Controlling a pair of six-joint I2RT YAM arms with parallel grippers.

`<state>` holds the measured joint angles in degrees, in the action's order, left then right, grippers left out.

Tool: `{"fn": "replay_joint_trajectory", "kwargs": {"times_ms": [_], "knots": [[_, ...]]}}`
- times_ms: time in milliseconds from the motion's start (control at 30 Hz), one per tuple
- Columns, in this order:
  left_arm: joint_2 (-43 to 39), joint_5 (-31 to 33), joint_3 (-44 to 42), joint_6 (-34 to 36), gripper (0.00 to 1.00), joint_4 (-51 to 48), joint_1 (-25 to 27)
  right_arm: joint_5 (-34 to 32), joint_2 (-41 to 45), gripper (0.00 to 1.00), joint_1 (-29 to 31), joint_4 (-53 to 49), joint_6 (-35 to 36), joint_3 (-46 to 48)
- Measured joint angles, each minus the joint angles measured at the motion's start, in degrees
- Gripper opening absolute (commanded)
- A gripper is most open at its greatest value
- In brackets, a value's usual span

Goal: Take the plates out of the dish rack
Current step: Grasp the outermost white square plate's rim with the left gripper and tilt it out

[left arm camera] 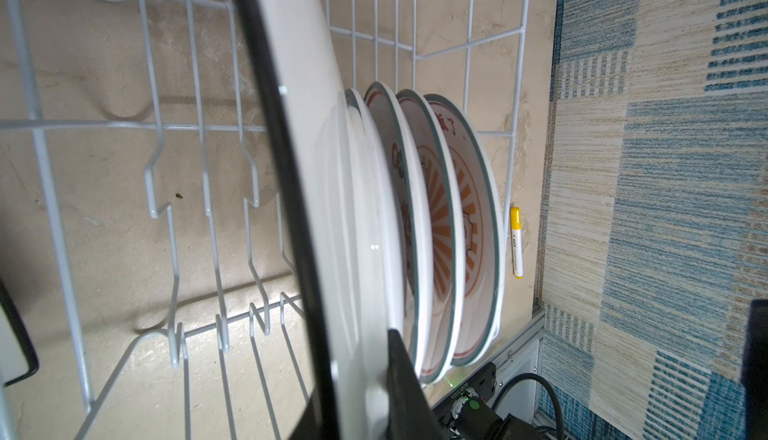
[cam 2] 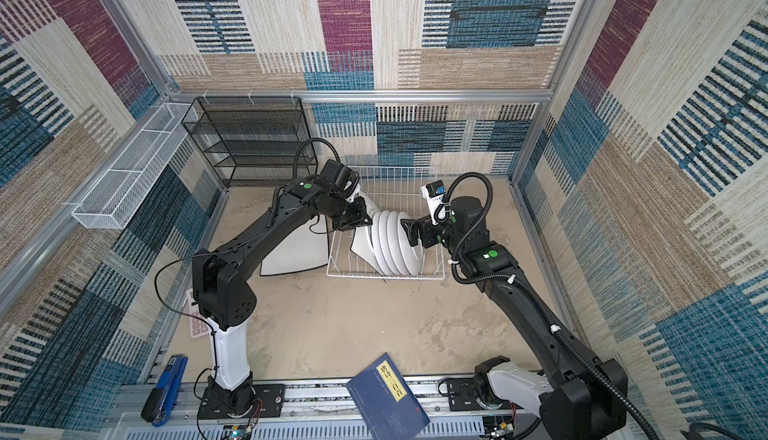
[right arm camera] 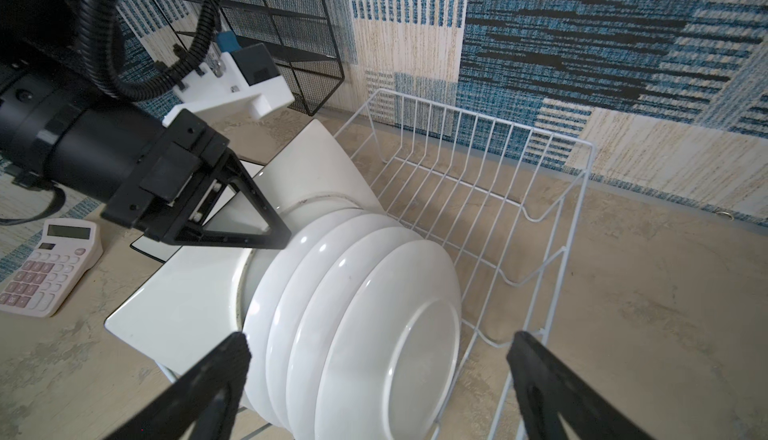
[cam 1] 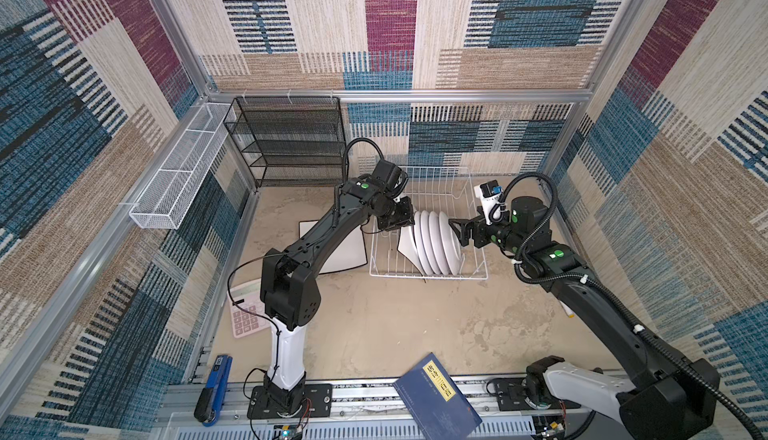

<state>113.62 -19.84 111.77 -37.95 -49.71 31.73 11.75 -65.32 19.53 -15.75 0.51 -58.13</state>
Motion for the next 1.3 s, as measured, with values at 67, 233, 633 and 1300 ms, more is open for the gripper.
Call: {"fn": "replay_joint_trajectory", "kwargs": {"times_ms": [67,233,633,1300], "knots": [[-0.46,0.04,-0.22,-0.26,0.00,-0.22,-0.04,-0.02,0.00,0.99,0.00,0.00,0.00,0.00],[-1.81,0.22,-0.22,-0.83,0.00,-0.90,-0.07,-0.39,0.00,0.99,-0.02,0.02,-0.02,-0.28],[-3.41,0.76,1.42,-0.85,0.00,-1.95,-0.11,-0.59,0.20,0.99,-0.04,0.39,-0.44,-0.79],[-6.80,4.00,4.85,2.62,0.00,-5.99,-0.11,-0.87,0.31,0.99,-0.04,2.23,-1.88,-1.51]]}}
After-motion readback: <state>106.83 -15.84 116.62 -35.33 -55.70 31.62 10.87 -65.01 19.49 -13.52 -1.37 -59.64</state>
